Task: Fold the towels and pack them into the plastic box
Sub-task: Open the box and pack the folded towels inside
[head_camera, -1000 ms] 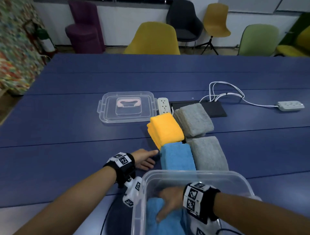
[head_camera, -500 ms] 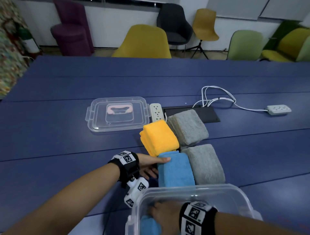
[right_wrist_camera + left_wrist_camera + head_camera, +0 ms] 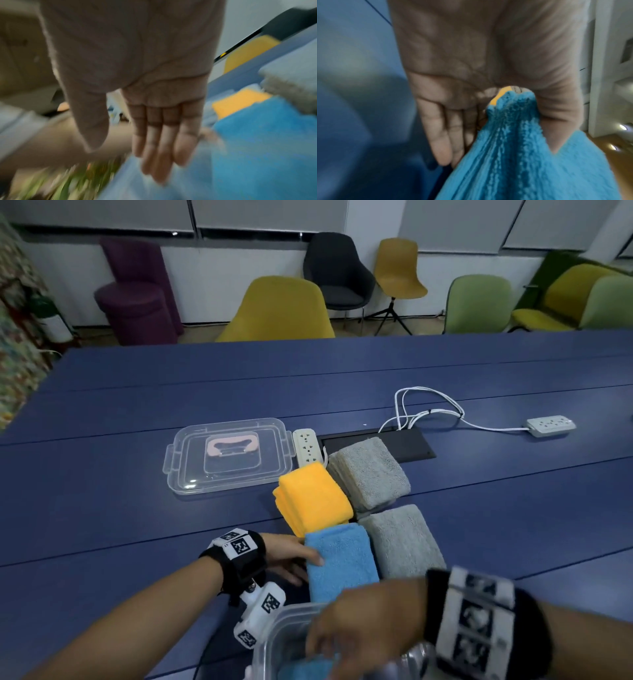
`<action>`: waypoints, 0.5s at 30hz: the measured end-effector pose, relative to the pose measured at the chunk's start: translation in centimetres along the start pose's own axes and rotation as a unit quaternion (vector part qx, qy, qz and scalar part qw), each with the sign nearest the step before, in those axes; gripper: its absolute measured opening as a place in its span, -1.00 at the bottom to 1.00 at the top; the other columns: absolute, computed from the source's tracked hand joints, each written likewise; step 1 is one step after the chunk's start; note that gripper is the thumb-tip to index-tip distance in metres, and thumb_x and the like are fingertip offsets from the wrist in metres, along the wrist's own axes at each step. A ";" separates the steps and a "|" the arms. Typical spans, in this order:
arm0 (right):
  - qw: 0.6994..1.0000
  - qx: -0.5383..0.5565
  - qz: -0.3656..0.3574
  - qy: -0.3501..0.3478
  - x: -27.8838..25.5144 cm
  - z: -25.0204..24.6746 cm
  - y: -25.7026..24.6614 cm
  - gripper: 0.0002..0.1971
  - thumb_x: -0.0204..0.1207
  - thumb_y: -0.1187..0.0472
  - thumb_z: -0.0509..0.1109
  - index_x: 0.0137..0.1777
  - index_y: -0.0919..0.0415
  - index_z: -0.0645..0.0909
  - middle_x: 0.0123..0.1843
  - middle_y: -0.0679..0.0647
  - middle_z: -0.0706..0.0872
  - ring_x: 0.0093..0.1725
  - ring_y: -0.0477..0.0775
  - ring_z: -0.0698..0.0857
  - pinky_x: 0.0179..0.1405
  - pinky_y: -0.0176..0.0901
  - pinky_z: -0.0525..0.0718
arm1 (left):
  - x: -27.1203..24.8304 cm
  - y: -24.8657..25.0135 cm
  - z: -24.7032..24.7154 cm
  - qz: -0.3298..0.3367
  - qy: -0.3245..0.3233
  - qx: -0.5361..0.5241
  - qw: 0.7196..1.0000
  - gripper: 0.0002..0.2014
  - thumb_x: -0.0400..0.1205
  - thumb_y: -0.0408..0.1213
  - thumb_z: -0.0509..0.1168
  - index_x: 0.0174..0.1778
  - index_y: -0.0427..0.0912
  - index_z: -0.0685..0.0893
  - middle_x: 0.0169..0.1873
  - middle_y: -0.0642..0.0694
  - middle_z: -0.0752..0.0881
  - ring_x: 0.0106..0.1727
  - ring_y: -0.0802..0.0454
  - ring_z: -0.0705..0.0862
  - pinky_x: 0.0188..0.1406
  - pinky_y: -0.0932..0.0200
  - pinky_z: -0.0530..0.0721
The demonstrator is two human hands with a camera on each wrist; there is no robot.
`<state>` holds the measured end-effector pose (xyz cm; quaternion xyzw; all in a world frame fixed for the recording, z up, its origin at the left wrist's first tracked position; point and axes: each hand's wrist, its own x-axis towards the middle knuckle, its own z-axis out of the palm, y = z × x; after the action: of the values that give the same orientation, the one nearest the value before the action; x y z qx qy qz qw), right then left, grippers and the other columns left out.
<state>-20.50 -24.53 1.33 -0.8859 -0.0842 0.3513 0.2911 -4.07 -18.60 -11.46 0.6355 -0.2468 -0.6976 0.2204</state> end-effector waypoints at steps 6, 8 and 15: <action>0.946 0.160 0.103 0.261 -4.0 -6.2 3.2 -0.22 0.38 0.00 0.52 0.53 -0.02 0.19 0.25 -0.11 0.48 0.09 -0.21 0.53 0.13 -0.38 0.49 | -4.6 1.2 -0.6 0.143 0.028 -0.030 0.989 -0.36 0.16 -0.13 0.40 0.22 -0.09 0.53 0.10 -0.03 0.69 0.06 0.15 0.68 0.07 0.33 0.60; 0.947 0.156 0.141 0.243 -4.6 -6.5 4.0 0.02 0.39 -0.01 0.50 0.64 -0.04 -0.17 0.56 -0.10 0.22 0.44 -0.20 0.34 0.30 -0.44 0.30 | -6.5 1.8 -1.1 0.182 0.056 -0.049 0.980 -0.35 0.14 -0.12 0.42 0.21 -0.11 0.55 0.03 0.07 0.76 0.06 0.20 0.71 0.09 0.33 0.62; 0.824 0.487 0.001 0.290 -3.2 -6.5 3.3 -0.31 0.32 -0.04 0.43 0.46 -0.12 0.30 0.17 -0.17 0.69 -0.01 -0.24 0.74 -0.11 -0.15 0.73 | -12.4 6.4 -0.6 0.271 0.125 -0.169 0.939 -0.32 0.21 0.04 0.56 0.22 -0.15 0.60 0.02 -0.07 0.79 -0.03 0.08 0.78 -0.12 0.20 0.76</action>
<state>-18.68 -31.36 5.07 -0.6901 0.1872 0.0734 0.6952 -2.31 -15.93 2.10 0.5798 -0.2584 -0.5582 0.5343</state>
